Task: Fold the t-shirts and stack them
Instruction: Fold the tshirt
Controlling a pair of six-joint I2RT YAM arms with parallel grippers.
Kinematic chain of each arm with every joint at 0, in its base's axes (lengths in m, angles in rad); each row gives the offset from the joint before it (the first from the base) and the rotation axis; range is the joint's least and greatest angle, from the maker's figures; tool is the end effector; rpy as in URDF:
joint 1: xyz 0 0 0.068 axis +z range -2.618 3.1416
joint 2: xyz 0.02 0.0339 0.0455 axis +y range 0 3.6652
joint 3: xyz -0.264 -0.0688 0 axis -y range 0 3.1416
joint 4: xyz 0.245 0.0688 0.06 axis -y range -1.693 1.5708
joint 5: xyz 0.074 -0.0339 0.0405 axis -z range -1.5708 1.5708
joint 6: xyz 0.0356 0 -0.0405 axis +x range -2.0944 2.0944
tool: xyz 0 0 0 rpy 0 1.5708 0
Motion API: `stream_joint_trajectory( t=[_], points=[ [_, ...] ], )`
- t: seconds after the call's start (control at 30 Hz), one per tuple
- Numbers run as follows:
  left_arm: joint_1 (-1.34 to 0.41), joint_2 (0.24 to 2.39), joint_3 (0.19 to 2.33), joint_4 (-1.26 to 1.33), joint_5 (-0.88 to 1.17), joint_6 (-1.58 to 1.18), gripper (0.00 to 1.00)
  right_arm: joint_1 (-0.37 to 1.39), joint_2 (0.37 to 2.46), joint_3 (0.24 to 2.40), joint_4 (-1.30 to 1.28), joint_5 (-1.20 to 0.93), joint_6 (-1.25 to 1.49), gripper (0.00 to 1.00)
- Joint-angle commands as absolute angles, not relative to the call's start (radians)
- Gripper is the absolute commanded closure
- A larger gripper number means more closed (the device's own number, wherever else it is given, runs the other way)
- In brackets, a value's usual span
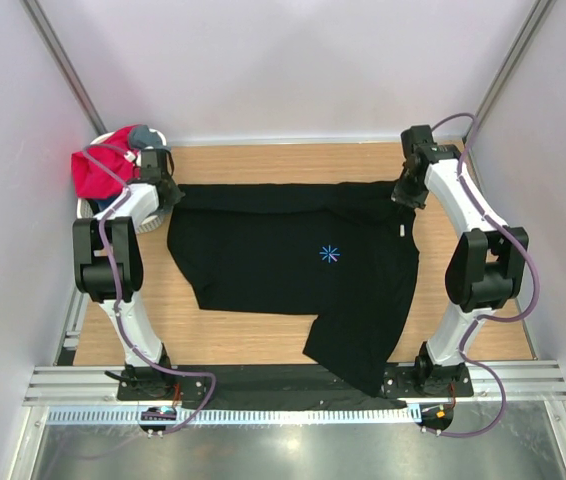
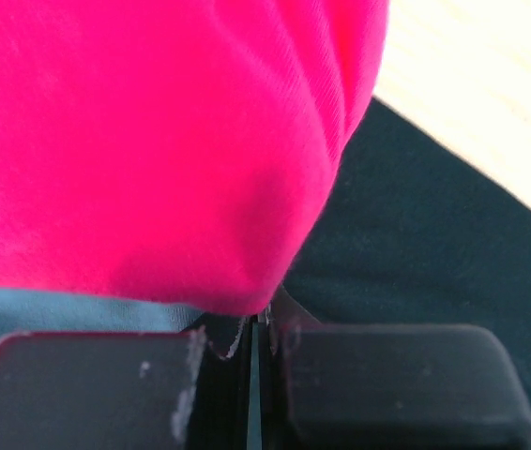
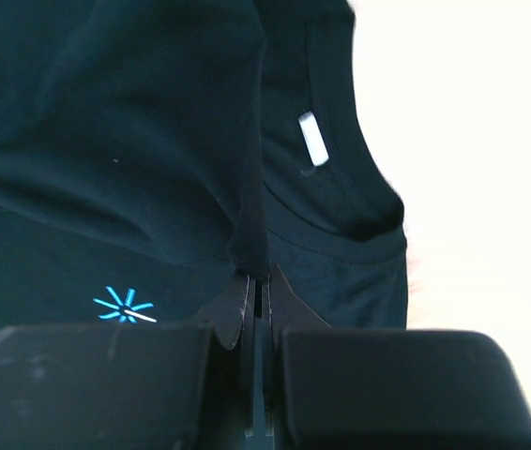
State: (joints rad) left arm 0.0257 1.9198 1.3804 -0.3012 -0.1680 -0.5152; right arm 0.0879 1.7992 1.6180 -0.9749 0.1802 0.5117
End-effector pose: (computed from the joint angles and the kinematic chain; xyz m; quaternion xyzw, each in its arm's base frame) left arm 0.4238 0.0168 0.2059 -0.2775 0.8890 -0.0102 0.3642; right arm 0.3746 0.0266 0.2857 0.2231 0.9489 -0.0236 0.2219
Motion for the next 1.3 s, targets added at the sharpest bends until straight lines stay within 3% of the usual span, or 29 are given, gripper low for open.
stream_joint_trajectory(
  t=[0.0,0.53,1.03,1.27],
  points=[
    [0.031,1.868,1.365,-0.298,-0.198,-0.502,1.0,0.089,1.75,1.582,-1.008,0.18,0.554,0.99],
    [0.031,1.934,1.376,-0.308,-0.216,-0.502,1.0,0.087,1.764,1.394,-0.968,0.25,0.587,0.99],
    [0.026,1.959,1.407,-0.362,-0.258,-0.543,1.0,0.115,1.767,1.663,-1.094,0.259,0.627,0.99],
    [0.026,1.965,1.404,-0.383,-0.279,-0.563,1.0,0.14,1.761,1.687,-1.155,0.282,0.663,0.99]
  ],
)
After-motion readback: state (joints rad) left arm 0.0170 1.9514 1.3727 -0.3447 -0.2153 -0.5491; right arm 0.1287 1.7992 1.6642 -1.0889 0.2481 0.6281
